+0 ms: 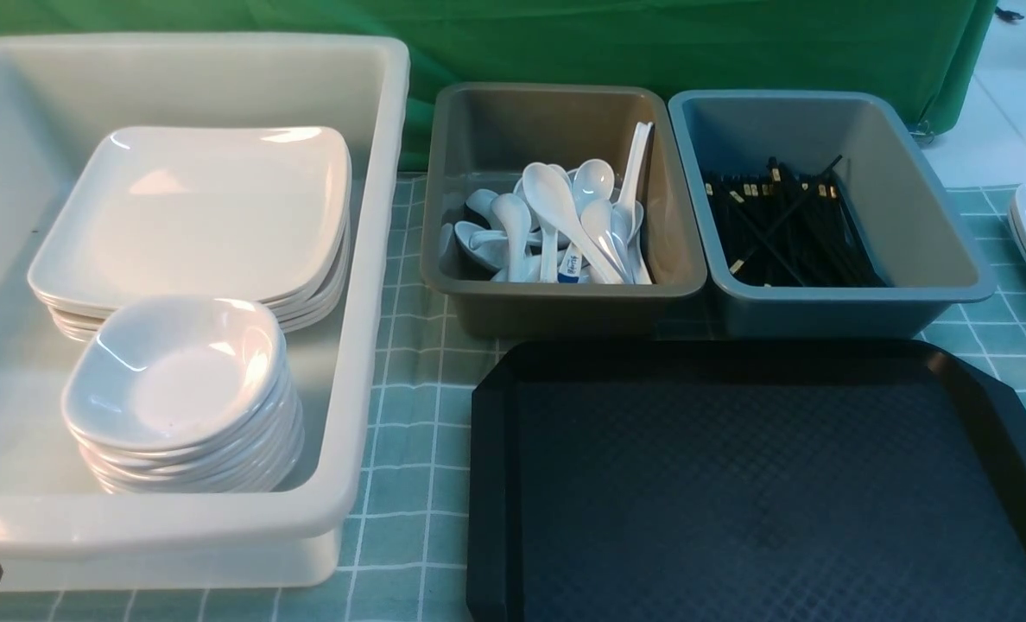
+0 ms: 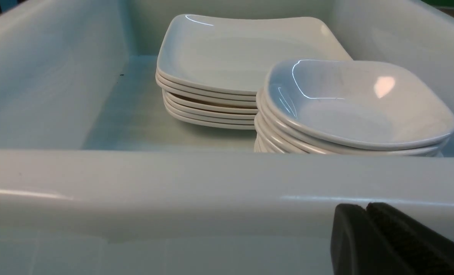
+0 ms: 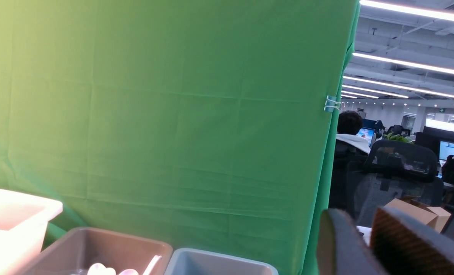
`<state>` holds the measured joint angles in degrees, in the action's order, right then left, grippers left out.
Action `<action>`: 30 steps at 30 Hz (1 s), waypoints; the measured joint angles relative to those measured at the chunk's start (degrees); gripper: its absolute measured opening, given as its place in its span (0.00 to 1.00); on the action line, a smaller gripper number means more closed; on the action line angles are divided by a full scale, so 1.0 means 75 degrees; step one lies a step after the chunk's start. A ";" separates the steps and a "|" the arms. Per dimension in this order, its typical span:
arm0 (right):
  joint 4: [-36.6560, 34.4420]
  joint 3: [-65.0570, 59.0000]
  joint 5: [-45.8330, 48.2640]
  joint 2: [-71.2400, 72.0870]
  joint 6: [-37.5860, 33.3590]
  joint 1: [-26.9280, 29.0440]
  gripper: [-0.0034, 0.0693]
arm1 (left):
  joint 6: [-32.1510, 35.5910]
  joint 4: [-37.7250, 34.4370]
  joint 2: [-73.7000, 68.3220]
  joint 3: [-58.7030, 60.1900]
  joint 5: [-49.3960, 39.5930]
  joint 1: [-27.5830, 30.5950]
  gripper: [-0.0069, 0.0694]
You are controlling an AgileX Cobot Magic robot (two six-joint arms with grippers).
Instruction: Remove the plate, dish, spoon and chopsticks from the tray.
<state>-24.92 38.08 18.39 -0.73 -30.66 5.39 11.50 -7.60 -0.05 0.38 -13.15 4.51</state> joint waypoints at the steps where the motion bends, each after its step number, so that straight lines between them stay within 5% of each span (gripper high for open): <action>1: 0.0000 0.0000 0.0000 0.0000 -0.0028 0.0000 0.28 | 0.0007 0.0000 0.0000 0.0000 0.0000 0.0000 0.11; 6: 0.0652 -0.0249 -0.0007 0.0000 0.0414 0.0011 0.30 | 0.0006 0.0000 0.0000 0.0000 0.0000 0.0000 0.11; 12: 0.3434 -0.1714 -0.0081 -0.0246 0.3350 0.0028 0.31 | 0.0006 0.0000 0.0000 0.0000 0.0000 0.0000 0.11; 22: 0.3858 -0.4744 -0.0646 0.0075 0.3623 -0.1303 0.34 | 0.0022 0.0000 0.0000 0.0000 0.0009 0.0000 0.11; 30: 0.3886 -0.5133 -0.0667 0.0084 0.3636 -0.1430 0.36 | 0.0022 0.0000 0.0000 0.0000 0.0006 0.0000 0.11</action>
<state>4.22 -0.41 13.38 -0.10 -3.39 -5.34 11.67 -7.60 -0.05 0.38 -13.11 4.51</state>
